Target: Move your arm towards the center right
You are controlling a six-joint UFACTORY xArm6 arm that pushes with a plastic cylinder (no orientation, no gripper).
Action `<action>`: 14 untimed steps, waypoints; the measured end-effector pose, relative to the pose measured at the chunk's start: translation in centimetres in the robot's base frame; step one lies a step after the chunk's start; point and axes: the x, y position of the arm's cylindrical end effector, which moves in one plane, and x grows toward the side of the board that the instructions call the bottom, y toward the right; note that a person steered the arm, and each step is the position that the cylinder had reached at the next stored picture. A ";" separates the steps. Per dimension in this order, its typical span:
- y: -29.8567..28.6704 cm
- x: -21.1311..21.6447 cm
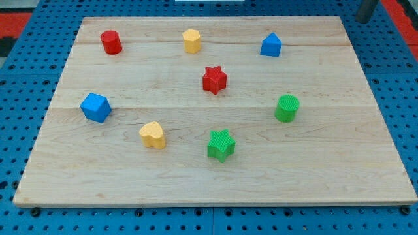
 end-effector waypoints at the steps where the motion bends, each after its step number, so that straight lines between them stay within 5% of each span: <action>1: 0.1 0.0; 11: 0.6 2.0; 14: -0.3 8.4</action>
